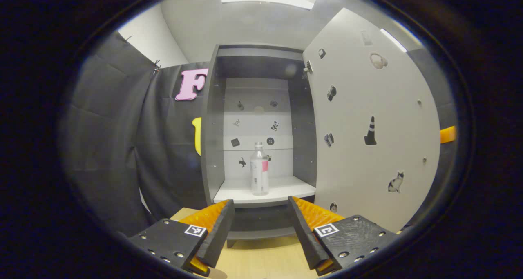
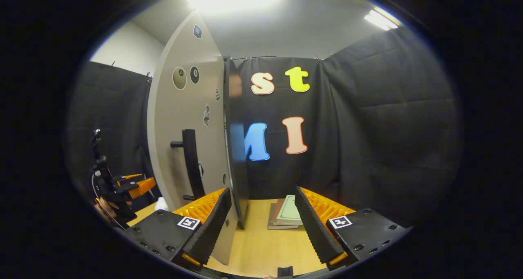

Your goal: Open the cabinet door with the right hand, grasp the bottle in the cabinet with the left hand and place it on the coaster, then close the cabinet door with the right hand.

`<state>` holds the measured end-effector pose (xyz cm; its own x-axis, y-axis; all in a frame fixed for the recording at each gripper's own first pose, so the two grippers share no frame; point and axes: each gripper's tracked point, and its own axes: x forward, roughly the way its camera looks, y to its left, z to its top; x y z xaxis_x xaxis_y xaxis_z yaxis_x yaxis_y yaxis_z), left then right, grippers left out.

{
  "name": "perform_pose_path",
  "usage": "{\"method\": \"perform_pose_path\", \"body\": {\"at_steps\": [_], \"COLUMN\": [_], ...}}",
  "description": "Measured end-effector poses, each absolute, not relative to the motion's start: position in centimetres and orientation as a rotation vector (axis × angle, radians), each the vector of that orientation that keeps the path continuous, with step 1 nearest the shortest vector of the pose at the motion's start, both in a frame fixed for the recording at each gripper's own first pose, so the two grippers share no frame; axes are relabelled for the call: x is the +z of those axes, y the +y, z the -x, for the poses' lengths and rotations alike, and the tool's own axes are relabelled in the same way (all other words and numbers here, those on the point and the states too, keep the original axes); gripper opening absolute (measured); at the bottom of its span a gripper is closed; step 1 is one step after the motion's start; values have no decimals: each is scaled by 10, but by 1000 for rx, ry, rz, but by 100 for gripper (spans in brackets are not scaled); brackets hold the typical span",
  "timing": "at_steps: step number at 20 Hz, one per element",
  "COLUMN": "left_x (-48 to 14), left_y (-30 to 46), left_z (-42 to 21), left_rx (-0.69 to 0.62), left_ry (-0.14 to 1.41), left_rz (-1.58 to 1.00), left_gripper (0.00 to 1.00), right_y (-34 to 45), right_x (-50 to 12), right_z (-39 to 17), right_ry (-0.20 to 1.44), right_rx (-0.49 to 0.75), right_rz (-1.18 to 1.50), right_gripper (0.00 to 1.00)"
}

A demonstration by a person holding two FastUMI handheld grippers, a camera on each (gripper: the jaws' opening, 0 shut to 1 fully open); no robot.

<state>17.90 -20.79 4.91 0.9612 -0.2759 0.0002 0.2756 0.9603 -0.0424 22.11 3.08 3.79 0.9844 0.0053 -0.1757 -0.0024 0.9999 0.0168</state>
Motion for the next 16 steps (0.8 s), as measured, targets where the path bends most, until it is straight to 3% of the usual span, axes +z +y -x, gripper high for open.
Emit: {"method": "perform_pose_path", "body": {"at_steps": [16], "left_x": [24], "left_y": [-256], "left_z": [-377], "left_rx": [-431], "left_ry": [61], "left_rz": [36], "left_gripper": [81], "right_y": [-4], "right_x": [4], "right_z": [-263], "right_ry": [208], "right_rx": [-303], "right_rz": [15], "right_gripper": [96]}}
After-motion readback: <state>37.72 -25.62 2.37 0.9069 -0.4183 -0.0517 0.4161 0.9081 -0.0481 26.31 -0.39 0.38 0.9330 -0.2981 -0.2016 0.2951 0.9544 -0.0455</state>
